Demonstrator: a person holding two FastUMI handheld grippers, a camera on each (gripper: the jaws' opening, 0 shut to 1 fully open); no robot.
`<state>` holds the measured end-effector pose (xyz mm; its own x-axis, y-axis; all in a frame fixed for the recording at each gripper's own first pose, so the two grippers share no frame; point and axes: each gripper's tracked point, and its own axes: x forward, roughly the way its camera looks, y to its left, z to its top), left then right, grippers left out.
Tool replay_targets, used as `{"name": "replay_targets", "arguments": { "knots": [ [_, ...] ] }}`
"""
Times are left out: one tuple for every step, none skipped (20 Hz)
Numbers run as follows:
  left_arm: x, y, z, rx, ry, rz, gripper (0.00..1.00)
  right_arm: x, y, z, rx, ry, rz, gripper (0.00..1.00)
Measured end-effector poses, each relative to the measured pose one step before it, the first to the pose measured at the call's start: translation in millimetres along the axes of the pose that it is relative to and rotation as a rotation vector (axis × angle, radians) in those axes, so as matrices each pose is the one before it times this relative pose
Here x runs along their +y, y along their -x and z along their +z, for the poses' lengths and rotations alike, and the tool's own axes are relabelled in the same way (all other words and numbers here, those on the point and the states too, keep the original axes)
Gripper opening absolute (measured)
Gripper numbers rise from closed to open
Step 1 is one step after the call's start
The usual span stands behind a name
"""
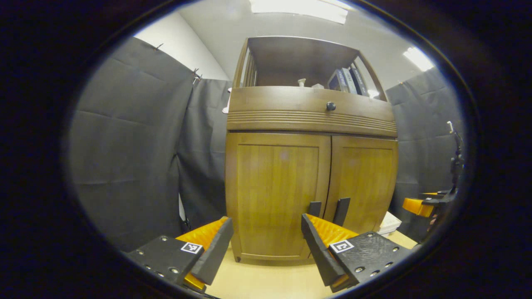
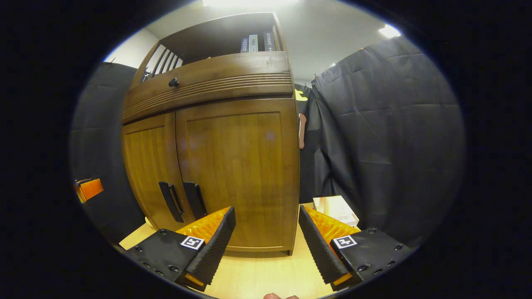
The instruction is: Open the right door of the double-door shoe cabinet with the right hand, and open the left door with the left hand.
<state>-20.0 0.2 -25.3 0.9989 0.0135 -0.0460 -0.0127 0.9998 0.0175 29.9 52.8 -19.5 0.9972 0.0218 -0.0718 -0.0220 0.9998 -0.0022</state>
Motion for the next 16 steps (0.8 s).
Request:
{"name": "replay_targets", "arguments": {
  "knots": [
    [-1.2,-1.91,-2.84,-0.00218,0.00357,-0.00881,0.95,7.88,-1.41,1.81,-0.00421,-0.00628,0.00231,0.96],
    [-0.43,-0.18,-0.46,0.0019,0.00324,-0.00299,0.94,6.84,-2.1,3.54,-0.00597,-0.00388,0.00292,0.92],
    [-0.67,0.88,-0.15,0.003,0.00634,-0.00198,0.94,6.08,-1.25,1.33,-0.00701,0.00175,0.00213,0.96],
    [-1.05,0.18,-0.19,0.00114,0.00948,-0.00318,0.94,4.68,-2.34,1.18,-0.00493,0.00782,-0.00289,0.96],
    [-0.65,-1.25,-1.55,0.00124,0.00939,-0.00277,0.94,2.51,-2.08,-0.14,-0.00199,0.00809,-0.00732,0.92],
    [-0.32,-0.45,-0.8,0.00471,0.00874,-0.00045,0.94,2.07,-1.59,1.78,-0.00213,0.00295,-0.00365,0.92],
    [0.03,0.45,-1.02,0.00289,0.00841,0.00013,0.94,4.51,-2.48,2.76,-0.00527,-0.00084,-0.00348,0.97],
    [0.23,-0.49,0.73,-0.00016,0.00818,0.00107,0.94,4.44,-2.2,3.1,-0.00643,-0.00323,0.00405,0.97],
    [0.09,-0.05,-1.75,0.00032,0.00797,0.004,0.94,6.4,-3.89,2.75,-0.00336,-0.00468,0.00583,0.96],
    [0.78,-0.02,-0.16,0.00011,0.00786,0.0056,0.94,5.27,-4.44,0.6,0.00537,-0.00635,0.00746,0.96],
    [-0.57,0.08,-0.37,0.00145,0.00817,0.00019,0.94,6.78,-3.76,-1.68,0.00514,-0.00656,0.01342,0.92],
    [-0.09,0.01,-1.24,0.00098,0.00178,0.00284,0.94,7.18,-4.43,2.33,-0.00238,-0.00631,0.01497,0.96],
    [1.53,-0.01,-0.06,0.00208,-0.00186,0.00676,0.94,6.79,-4.77,2.44,-0.0035,-0.00175,0.00966,0.96],
    [1.18,0.65,-0.45,0.00415,-0.00021,0.00303,0.94,4.29,-5.45,2.48,0.00026,0.0007,0.00233,0.96],
    [-0.19,1.05,-0.73,0.00428,0.00175,0.00112,0.94,4.1,-4.81,0.58,-0.00066,-0.00133,0.00313,0.92],
    [0.02,0.46,0.39,0.00194,0.00218,0.00159,0.94,4.49,-4.73,1.45,-0.00336,-0.00228,0.00437,0.92]
  ]
}}
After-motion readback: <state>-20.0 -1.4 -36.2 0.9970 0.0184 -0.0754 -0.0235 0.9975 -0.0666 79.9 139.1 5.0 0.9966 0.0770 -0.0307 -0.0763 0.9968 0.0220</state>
